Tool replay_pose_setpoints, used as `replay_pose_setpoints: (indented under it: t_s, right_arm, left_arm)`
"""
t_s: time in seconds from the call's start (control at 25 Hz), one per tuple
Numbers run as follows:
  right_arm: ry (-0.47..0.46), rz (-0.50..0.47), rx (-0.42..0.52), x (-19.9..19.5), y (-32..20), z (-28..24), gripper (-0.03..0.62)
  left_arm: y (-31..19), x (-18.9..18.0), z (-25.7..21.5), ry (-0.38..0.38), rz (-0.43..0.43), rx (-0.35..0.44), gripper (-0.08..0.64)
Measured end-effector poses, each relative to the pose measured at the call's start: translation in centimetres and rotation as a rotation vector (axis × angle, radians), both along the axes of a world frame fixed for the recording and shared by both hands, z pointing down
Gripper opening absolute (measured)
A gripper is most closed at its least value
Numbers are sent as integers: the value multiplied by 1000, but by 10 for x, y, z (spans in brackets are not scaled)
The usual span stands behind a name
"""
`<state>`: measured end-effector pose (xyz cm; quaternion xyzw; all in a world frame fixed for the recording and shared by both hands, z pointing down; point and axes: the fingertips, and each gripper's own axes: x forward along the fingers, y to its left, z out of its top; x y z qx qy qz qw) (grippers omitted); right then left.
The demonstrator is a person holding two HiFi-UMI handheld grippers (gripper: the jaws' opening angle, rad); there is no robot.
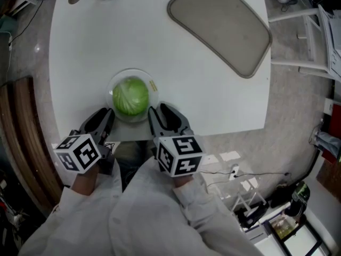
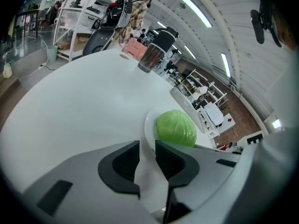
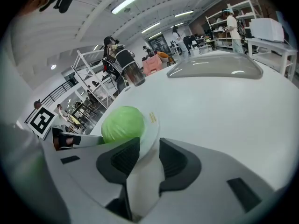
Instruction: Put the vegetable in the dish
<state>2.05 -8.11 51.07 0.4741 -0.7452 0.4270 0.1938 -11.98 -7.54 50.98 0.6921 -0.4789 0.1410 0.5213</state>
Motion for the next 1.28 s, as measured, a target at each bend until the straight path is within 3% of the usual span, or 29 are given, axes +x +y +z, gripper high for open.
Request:
replay_pose_setpoints:
  t_s: [0.72,1.28]
  right_arm:
    - [13,6,-24,-5,2,3,120]
    - [-32,11,-53,-9,2,2,118]
  left_arm:
    - [0,4,-1,-2,9,12,100]
    - [0,7,-2,46,-38,-43,103]
